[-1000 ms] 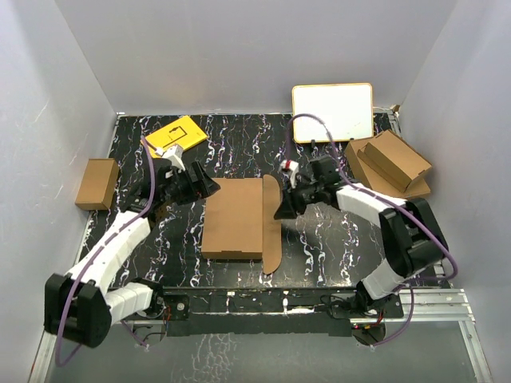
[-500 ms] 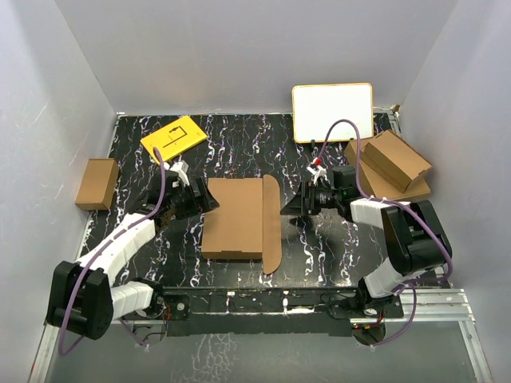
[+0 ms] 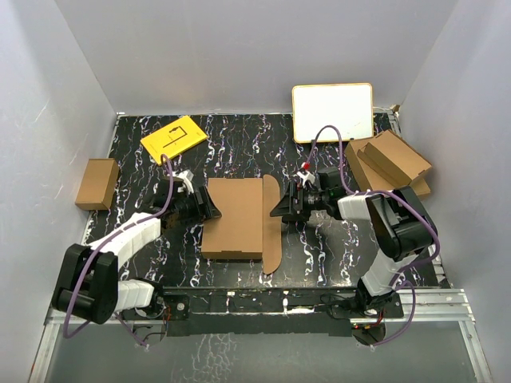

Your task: Fold the paper box

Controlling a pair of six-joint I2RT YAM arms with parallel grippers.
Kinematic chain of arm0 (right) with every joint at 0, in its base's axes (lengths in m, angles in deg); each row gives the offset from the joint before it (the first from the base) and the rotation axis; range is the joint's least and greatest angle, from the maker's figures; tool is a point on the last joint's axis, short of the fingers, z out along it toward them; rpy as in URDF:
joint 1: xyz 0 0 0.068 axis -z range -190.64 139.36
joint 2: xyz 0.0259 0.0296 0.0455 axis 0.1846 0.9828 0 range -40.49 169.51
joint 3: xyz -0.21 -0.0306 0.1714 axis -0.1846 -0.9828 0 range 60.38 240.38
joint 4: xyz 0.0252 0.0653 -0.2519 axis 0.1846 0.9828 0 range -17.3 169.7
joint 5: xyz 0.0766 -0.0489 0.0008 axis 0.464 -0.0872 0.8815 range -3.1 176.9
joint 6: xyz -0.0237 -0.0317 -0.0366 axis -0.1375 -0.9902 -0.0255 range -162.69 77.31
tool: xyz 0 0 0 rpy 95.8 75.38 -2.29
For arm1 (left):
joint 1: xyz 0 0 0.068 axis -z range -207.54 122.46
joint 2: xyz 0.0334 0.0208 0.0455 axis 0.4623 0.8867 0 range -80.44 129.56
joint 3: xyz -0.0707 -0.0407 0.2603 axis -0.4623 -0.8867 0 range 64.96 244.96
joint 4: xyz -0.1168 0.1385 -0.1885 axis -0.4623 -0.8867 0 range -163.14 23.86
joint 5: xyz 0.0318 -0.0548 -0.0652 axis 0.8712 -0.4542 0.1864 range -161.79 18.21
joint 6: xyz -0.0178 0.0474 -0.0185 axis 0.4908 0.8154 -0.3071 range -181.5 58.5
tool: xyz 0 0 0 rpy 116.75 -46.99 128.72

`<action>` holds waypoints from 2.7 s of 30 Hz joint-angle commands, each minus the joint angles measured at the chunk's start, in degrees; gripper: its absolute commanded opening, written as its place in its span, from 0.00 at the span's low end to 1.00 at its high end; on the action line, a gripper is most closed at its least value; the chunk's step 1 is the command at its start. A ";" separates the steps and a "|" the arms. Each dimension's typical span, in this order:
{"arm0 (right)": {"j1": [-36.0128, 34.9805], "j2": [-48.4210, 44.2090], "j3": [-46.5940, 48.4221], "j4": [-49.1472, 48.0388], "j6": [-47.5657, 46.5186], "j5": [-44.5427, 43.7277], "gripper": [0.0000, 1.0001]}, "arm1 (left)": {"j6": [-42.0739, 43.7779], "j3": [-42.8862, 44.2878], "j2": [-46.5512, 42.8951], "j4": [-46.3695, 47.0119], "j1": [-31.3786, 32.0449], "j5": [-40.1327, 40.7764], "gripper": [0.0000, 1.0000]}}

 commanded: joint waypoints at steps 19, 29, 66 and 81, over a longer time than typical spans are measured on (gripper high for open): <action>-4.00 -6.17 0.68 -9.49 4.05 4.77 0.72 | -3.67 0.72 6.45 4.27 0.36 -7.84 0.62; -7.32 -1.52 2.10 -9.35 3.59 4.40 0.71 | -5.43 1.71 9.56 6.48 2.95 -9.06 0.62; -0.04 1.65 5.69 1.73 -18.72 13.86 0.53 | -2.94 1.73 -6.77 -0.74 2.87 2.14 0.77; -3.91 6.82 5.59 -13.16 -4.70 20.53 0.56 | -5.75 1.44 -0.24 4.56 2.83 -5.25 0.67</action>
